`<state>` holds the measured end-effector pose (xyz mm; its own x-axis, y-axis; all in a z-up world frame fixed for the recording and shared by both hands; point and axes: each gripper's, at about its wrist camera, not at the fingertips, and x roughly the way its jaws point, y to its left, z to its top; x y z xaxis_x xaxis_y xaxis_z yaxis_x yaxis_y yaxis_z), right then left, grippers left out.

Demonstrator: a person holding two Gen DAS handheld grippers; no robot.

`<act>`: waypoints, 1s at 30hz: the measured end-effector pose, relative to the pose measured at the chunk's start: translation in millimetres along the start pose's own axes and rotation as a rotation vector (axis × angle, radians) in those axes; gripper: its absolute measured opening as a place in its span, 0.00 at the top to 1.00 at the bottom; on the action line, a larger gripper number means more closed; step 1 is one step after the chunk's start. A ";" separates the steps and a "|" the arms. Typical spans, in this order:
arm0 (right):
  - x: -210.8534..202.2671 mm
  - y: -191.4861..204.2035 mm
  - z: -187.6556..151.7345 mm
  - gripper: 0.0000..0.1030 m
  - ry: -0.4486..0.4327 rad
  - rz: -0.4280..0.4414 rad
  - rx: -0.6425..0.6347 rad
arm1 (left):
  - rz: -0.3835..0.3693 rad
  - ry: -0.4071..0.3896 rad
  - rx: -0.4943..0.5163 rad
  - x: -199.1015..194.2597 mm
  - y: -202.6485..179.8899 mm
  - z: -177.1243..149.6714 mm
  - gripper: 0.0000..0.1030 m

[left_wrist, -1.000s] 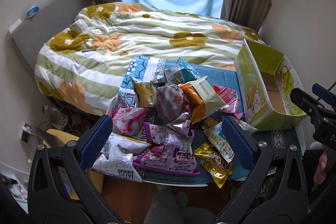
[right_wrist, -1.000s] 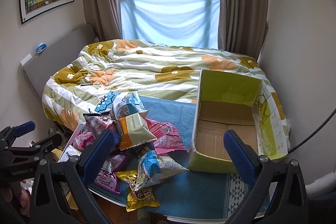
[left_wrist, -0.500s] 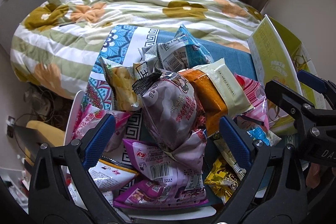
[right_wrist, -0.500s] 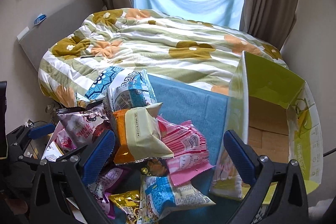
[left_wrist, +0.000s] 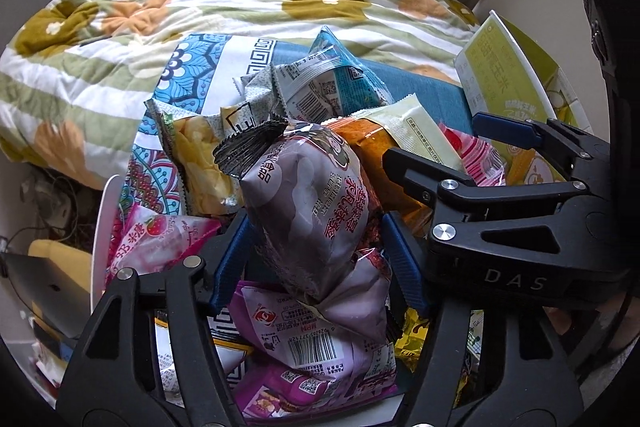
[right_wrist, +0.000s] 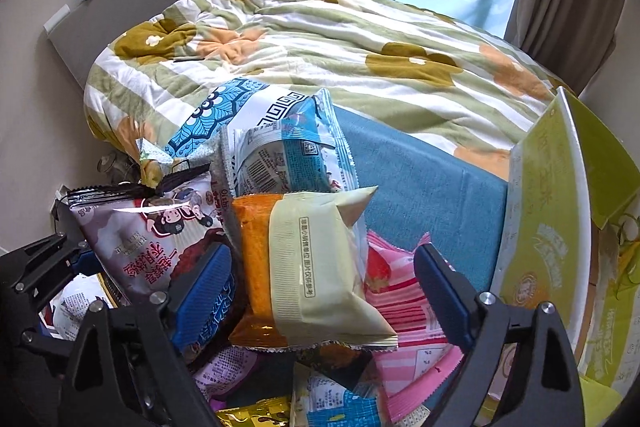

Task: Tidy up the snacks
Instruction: 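Grasp the orange-and-cream bread packet with the right tool while the left tool grasps the purple cartoon chip bag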

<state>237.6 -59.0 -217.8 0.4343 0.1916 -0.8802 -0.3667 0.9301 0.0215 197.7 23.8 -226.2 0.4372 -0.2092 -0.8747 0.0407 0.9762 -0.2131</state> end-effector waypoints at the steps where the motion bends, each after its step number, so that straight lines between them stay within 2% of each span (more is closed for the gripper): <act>1: 1.4 0.2 0.5 0.13 0.002 0.002 -0.006 | -0.004 0.000 -0.002 -0.2 0.7 -0.1 0.41; 5: 4.5 0.8 1.6 0.14 0.005 0.015 -0.017 | -0.007 0.004 -0.009 1.3 4.2 0.1 0.47; 10: 11.2 1.7 3.6 0.22 0.028 0.061 -0.024 | -0.007 0.011 -0.018 0.6 9.4 -1.1 0.54; 17: 19.1 10.7 8.2 0.34 0.039 0.056 -0.082 | -0.012 0.007 -0.028 -2.7 12.7 -3.8 0.56; 23: 30.4 15.1 9.4 0.35 0.057 0.045 -0.114 | -0.010 0.002 -0.021 -2.5 11.3 -4.8 0.56; 24: 31.6 15.3 9.9 0.36 0.060 0.045 -0.115 | -0.010 0.001 -0.021 -2.6 11.3 -4.6 0.56; 25: 32.5 15.5 10.6 0.42 0.061 0.047 -0.116 | -0.010 0.000 -0.021 -2.7 11.1 -4.3 0.56; 30: 29.2 15.3 11.4 0.51 0.060 0.046 -0.108 | -0.005 -0.011 -0.018 -8.1 10.7 -2.5 0.56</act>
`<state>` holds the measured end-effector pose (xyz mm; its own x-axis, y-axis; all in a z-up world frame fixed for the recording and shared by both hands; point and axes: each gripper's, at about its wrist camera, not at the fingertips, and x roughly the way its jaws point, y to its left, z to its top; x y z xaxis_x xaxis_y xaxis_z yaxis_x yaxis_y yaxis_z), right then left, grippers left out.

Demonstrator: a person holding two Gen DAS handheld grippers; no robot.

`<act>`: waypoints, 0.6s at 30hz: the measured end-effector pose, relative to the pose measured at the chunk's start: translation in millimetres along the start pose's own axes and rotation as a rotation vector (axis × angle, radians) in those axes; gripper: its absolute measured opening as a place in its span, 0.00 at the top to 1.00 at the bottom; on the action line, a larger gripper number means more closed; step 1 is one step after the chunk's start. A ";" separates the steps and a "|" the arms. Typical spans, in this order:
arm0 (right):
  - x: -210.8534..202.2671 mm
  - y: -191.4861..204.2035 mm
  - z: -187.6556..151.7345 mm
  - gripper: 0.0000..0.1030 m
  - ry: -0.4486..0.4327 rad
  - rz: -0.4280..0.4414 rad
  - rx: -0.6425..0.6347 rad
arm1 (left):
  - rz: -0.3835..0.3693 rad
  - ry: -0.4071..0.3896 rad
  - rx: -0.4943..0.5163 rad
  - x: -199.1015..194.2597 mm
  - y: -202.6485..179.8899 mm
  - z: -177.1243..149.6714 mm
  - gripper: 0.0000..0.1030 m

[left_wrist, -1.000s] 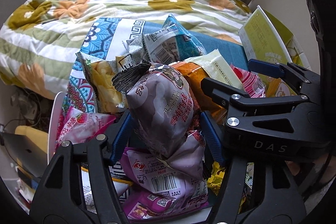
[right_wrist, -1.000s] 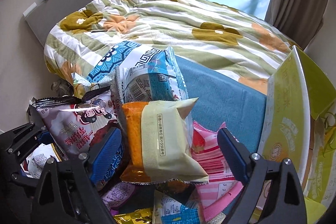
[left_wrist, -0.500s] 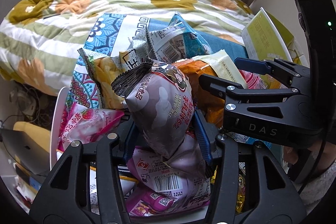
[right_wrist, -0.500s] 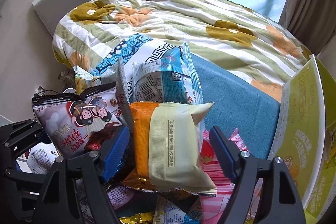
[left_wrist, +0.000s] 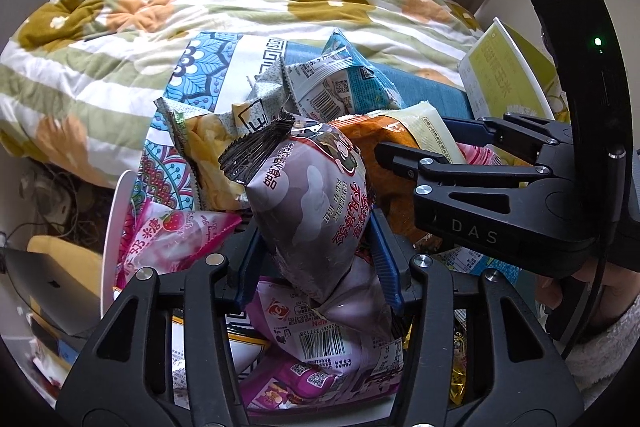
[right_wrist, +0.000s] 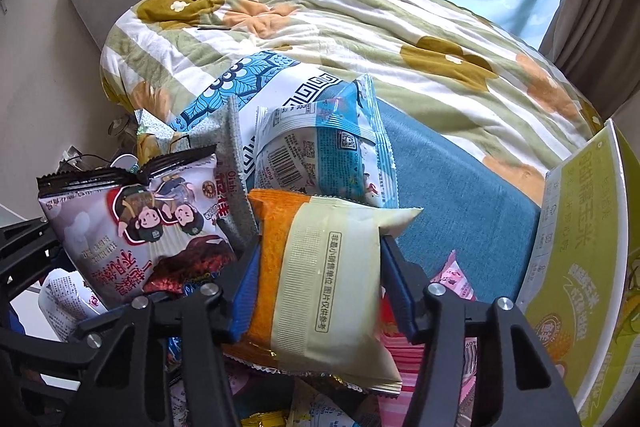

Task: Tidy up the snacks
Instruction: 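Grasp the orange-and-cream bread packet with the right tool while the left tool grasps the purple cartoon chip bag, then carry both bags over the yellow-green box and open both tools to drop them in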

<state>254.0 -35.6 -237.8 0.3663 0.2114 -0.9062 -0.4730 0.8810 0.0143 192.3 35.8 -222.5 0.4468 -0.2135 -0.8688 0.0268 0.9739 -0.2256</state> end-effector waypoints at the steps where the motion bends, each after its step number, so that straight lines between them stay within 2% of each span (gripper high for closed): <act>1: -1.8 -1.5 0.0 0.51 -0.001 0.009 0.013 | 0.000 -0.004 0.001 -2.3 -0.3 0.7 0.56; 8: -33.2 -5.8 -1.3 0.52 -0.061 0.045 0.073 | 0.004 -0.048 0.025 -26.0 -9.0 5.6 0.56; 18: -108.7 -19.8 5.6 0.52 -0.208 0.040 0.141 | -0.020 -0.146 0.095 -76.7 -29.7 30.6 0.56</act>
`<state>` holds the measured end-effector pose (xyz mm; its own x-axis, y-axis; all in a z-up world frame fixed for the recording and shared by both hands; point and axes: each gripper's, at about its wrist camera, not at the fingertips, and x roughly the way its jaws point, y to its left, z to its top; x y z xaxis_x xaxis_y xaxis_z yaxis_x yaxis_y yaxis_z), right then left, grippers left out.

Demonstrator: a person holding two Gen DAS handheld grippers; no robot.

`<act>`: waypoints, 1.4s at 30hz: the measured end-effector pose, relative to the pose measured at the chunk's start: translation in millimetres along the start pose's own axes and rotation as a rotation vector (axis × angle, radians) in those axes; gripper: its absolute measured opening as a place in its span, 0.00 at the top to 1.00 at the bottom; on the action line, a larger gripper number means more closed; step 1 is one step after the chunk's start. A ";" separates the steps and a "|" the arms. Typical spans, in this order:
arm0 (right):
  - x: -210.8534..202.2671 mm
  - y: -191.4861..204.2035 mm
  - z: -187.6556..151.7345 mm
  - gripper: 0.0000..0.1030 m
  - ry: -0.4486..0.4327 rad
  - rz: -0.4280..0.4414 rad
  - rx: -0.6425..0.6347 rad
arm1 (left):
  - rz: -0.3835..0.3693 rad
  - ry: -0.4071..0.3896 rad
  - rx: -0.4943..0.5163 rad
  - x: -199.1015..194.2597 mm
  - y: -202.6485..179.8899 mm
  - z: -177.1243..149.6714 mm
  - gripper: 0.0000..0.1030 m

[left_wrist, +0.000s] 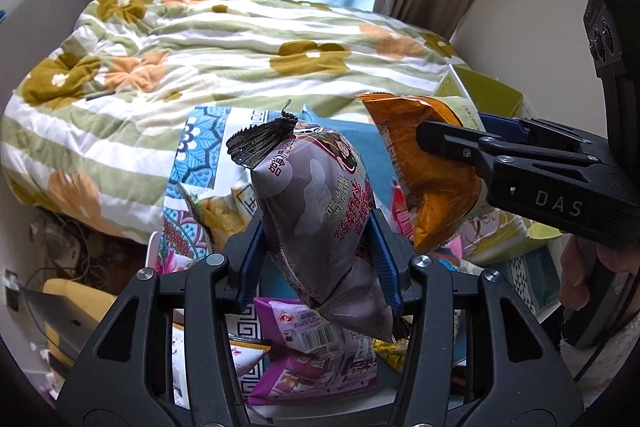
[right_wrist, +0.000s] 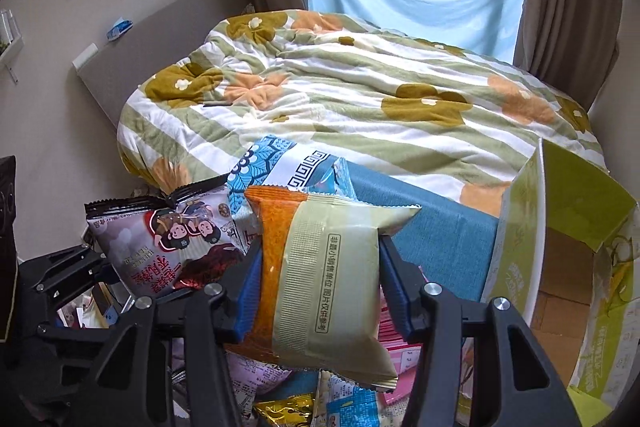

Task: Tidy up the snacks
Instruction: 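Carry both bags over the yellow-green box and open both tools to drop them in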

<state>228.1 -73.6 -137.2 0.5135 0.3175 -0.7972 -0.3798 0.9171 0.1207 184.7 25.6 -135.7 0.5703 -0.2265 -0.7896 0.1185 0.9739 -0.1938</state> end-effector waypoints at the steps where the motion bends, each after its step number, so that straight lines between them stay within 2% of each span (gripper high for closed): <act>1: -8.6 -3.2 2.4 0.52 -0.017 -0.006 0.012 | -0.006 -0.011 0.008 -3.4 -3.4 6.3 0.57; 7: -63.0 -38.9 13.5 0.52 -0.118 -0.080 0.095 | -0.069 -0.075 0.081 -11.4 -42.3 56.6 0.56; 14: -108.2 -121.9 11.7 0.52 -0.170 -0.211 0.184 | -0.151 -0.095 0.152 18.3 -128.5 110.4 0.56; 18: -117.9 -179.3 5.3 0.52 -0.163 -0.239 0.227 | -0.203 -0.042 0.139 58.0 -185.2 130.8 0.56; 21: -120.1 -221.3 -0.9 0.52 -0.149 -0.241 0.253 | -0.210 0.010 0.134 97.3 -222.7 139.9 0.56; 26: -111.3 -273.7 -12.7 0.52 -0.118 -0.222 0.271 | -0.178 0.109 0.123 168.9 -266.4 145.4 0.56; 31: -90.6 -305.7 -20.7 0.52 -0.069 -0.185 0.280 | -0.151 0.194 0.124 221.5 -286.8 139.5 0.56; 33: -81.8 -314.9 -22.4 0.52 -0.052 -0.173 0.286 | -0.120 0.223 0.143 235.4 -291.8 137.2 0.48; 35: -75.5 -323.4 -24.0 0.52 -0.038 -0.167 0.290 | -0.040 0.234 0.165 243.6 -291.5 130.7 0.17; 36: -71.9 -325.5 -24.3 0.52 -0.032 -0.166 0.291 | -0.019 0.227 0.165 243.6 -289.8 129.4 0.11; 38: -65.7 -330.1 -25.2 0.52 -0.021 -0.168 0.295 | -0.044 0.217 0.152 236.6 -281.5 127.9 0.09; 42: -55.7 -332.4 -26.8 0.52 -0.002 -0.179 0.299 | -0.027 0.200 0.168 214.9 -270.2 124.8 0.09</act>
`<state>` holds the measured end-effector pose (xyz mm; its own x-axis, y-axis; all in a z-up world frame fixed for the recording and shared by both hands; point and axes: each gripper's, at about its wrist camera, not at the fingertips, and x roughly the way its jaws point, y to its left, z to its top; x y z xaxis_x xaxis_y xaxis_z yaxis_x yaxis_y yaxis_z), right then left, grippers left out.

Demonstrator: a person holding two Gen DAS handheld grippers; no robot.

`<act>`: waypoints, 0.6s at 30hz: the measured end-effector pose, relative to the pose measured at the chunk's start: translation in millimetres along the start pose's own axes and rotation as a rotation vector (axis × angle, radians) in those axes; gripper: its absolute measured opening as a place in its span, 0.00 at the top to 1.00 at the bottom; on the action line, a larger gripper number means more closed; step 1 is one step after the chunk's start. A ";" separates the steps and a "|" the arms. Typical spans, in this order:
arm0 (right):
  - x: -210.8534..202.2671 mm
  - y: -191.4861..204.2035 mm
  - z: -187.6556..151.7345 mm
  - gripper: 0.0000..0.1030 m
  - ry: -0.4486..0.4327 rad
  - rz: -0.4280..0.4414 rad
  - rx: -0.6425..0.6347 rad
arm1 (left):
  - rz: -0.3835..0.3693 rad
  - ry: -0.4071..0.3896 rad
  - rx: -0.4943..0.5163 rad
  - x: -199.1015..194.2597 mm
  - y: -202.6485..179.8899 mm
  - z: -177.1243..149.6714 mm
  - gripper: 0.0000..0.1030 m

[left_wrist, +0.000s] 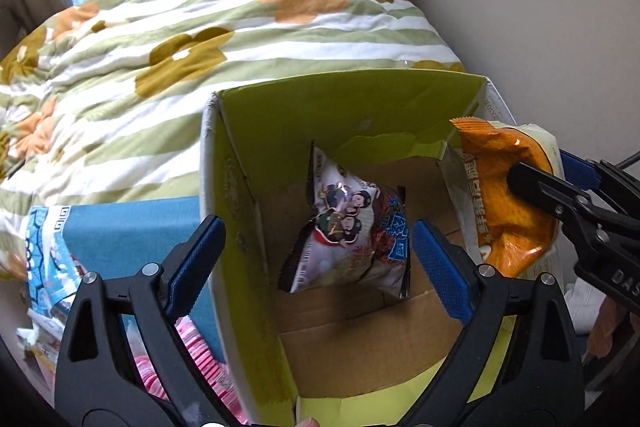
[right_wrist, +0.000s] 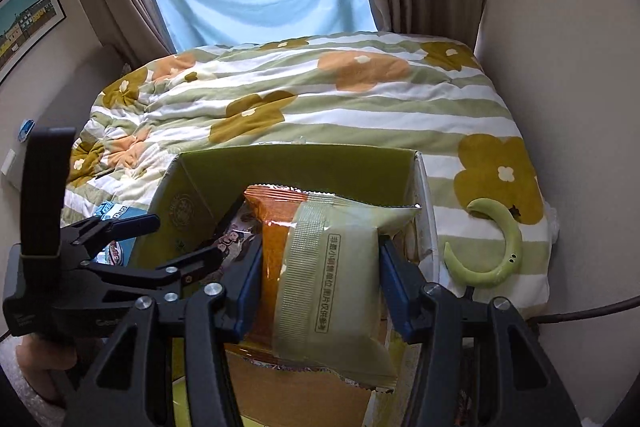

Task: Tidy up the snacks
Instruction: 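Carry both bags over the yellow-green box and open both tools to drop them in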

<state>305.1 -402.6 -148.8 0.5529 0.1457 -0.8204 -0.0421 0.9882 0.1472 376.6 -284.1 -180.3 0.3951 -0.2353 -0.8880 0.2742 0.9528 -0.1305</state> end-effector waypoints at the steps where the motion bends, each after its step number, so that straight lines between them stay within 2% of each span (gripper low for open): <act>1: 1.9 0.7 0.0 0.52 0.006 -0.006 0.001 | 0.011 -0.011 -0.002 -7.7 2.8 -3.1 0.09; 8: 13.6 6.2 7.6 0.52 0.025 -0.004 -0.016 | 0.036 -0.085 -0.018 -57.2 12.7 -25.9 0.09; 12: 27.1 6.3 14.3 0.52 0.044 0.007 -0.016 | 0.057 -0.104 -0.046 -68.4 18.6 -34.1 0.09; 14: 34.9 5.1 16.5 0.48 0.044 -0.012 -0.010 | 0.071 -0.103 -0.053 -70.8 21.4 -37.1 0.09; 15: 37.5 3.9 17.3 0.44 0.038 -0.029 -0.008 | 0.078 -0.103 -0.056 -72.2 22.6 -39.1 0.09; 17: 37.8 1.1 16.8 0.00 0.023 -0.027 -0.004 | 0.094 -0.101 -0.060 -74.3 22.4 -42.8 0.09; 18: 35.7 -0.8 15.0 0.00 0.016 -0.021 -0.002 | 0.103 -0.100 -0.063 -75.0 22.4 -45.1 0.09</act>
<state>337.3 -398.9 -169.9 0.5402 0.1252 -0.8322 -0.0317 0.9912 0.1286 313.6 -236.4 -136.5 0.5049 -0.1505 -0.8500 0.1734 0.9823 -0.0709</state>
